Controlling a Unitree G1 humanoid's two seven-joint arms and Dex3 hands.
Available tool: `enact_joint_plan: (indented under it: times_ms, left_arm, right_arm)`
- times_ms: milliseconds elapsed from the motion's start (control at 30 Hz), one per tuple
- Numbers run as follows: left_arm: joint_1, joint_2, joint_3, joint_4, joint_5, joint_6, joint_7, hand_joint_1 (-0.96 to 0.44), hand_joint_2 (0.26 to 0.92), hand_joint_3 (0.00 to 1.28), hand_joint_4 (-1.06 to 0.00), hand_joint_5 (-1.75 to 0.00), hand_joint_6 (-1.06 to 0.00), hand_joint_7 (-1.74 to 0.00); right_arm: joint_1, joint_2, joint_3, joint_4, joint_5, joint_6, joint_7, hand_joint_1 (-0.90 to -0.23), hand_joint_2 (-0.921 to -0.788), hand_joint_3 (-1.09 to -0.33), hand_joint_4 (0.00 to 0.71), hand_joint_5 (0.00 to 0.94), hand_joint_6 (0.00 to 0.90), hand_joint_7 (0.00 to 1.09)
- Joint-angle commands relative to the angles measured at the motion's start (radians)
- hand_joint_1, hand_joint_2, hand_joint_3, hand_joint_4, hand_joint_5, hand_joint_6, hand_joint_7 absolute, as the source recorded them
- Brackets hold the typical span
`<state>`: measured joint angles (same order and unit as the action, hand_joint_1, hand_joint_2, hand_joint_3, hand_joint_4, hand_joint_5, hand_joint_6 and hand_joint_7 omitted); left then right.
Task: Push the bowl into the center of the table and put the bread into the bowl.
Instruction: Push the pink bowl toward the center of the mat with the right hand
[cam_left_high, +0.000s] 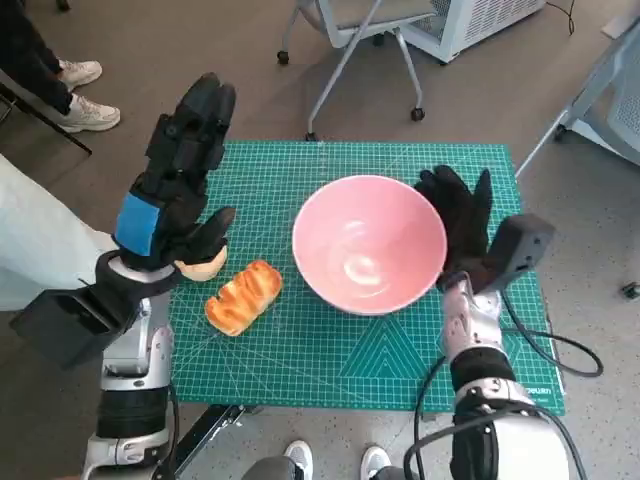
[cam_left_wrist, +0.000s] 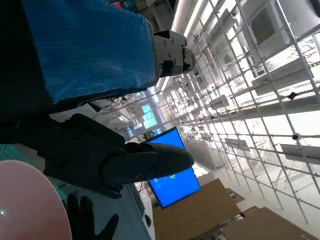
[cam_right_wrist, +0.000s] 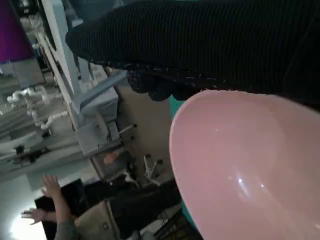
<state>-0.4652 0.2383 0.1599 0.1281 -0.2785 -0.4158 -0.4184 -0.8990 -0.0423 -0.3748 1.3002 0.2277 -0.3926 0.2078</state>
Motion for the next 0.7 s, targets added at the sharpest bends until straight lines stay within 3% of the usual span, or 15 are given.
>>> enact_joint_plan:
  times_ms: [33, 167, 433, 567, 700]
  left_arm:
    - [0.003, 0.003, -0.001, -0.01, 0.014, -0.002, 0.012, -0.63, 0.921, 0.52, 0.0, 0.0, 0.0, -0.24]
    - [0.008, -0.001, -0.008, -0.011, 0.021, -0.007, 0.016, -0.63, 0.921, 0.52, 0.0, 0.0, 0.0, -0.23]
    - [0.019, -0.001, -0.009, -0.02, 0.008, -0.006, 0.01, -0.64, 0.921, 0.52, 0.0, 0.0, 0.0, -0.23]
    - [0.019, -0.003, -0.01, -0.019, 0.003, -0.004, 0.009, -0.64, 0.921, 0.52, 0.0, 0.0, 0.0, -0.23]
    - [0.012, -0.008, -0.012, -0.011, -0.006, 0.001, 0.006, -0.64, 0.921, 0.52, 0.0, 0.0, -0.01, -0.24]
  right_arm:
    - [-0.004, 0.018, 0.005, 0.014, -0.01, 0.024, 0.009, -0.608, -0.921, -0.79, 0.101, 0.004, 0.192, 0.18]
    - [-0.012, 0.0, 0.009, 0.012, -0.014, 0.032, 0.018, -0.602, -0.921, -0.784, 0.109, 0.006, 0.206, 0.18]
    - [-0.033, -0.082, 0.031, -0.013, -0.041, 0.003, 0.039, -0.607, -0.921, -0.775, 0.118, 0.007, 0.215, 0.18]
    - [-0.031, -0.107, 0.048, -0.045, -0.061, -0.068, 0.041, -0.598, -0.921, -0.787, 0.121, 0.007, 0.214, 0.17]
    - [-0.019, -0.109, 0.058, -0.095, -0.058, -0.17, 0.059, -0.594, -0.921, -0.794, 0.128, 0.009, 0.215, 0.17]
